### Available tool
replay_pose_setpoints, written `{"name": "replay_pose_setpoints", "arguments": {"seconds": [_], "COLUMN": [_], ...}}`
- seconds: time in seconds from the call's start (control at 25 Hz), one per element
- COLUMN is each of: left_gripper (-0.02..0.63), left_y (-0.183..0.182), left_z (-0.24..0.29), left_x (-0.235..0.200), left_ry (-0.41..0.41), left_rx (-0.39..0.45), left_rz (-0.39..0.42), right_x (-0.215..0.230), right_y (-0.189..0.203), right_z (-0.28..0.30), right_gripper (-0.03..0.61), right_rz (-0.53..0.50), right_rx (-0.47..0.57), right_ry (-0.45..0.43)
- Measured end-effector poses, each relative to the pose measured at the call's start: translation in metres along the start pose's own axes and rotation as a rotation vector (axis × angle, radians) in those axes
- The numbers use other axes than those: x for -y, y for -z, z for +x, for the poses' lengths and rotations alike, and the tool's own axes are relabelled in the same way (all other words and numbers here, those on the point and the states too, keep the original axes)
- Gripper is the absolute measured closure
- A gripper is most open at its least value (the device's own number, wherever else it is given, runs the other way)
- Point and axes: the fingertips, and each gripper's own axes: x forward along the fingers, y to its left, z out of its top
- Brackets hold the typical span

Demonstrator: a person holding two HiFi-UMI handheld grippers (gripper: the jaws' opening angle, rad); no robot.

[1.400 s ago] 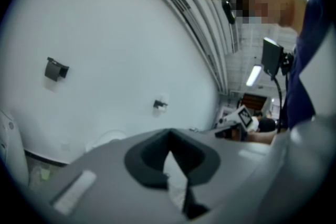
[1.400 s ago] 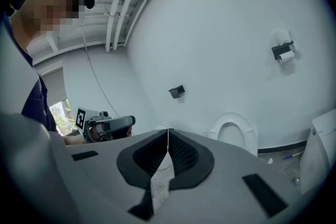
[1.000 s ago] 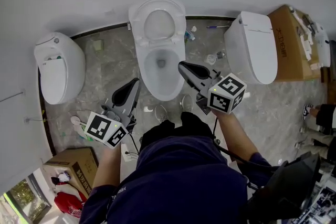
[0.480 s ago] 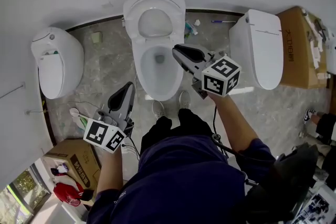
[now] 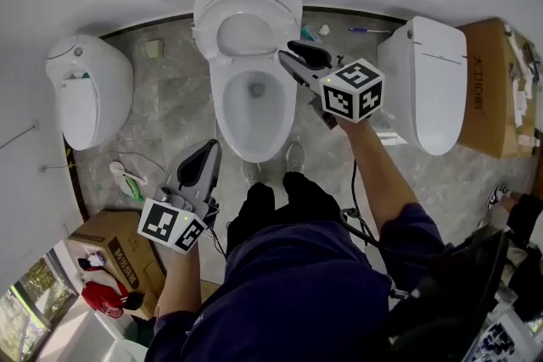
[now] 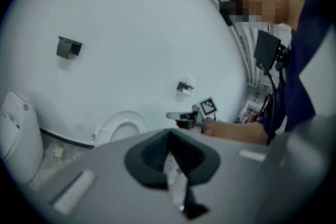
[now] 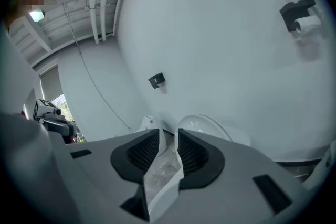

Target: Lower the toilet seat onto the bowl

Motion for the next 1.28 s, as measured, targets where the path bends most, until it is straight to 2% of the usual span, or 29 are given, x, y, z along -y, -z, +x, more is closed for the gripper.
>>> {"name": "replay_pose_setpoints", "arguments": {"seconds": [0.44, 0.72, 1.28], "left_gripper": [0.611, 0.611, 0.611], "left_y": [0.014, 0.023, 0.051], "left_z": [0.013, 0.01, -0.006], "left_x": [-0.007, -0.012, -0.019], "left_ry": [-0.037, -0.053, -0.097], "left_rx": [-0.034, -0.059, -0.114], "left_rz": [-0.037, -0.052, -0.094], "right_x": [0.069, 0.106, 0.157], "right_y": [0.01, 0.017, 0.044], "right_z": [0.047, 0.064, 0.118], "right_gripper": [0.479, 0.456, 0.433], "right_rz": [-0.018, -0.052, -0.162], "right_rx": [-0.044, -0.083, -0.192], "right_ry": [0.042, 0.091, 0.154]}}
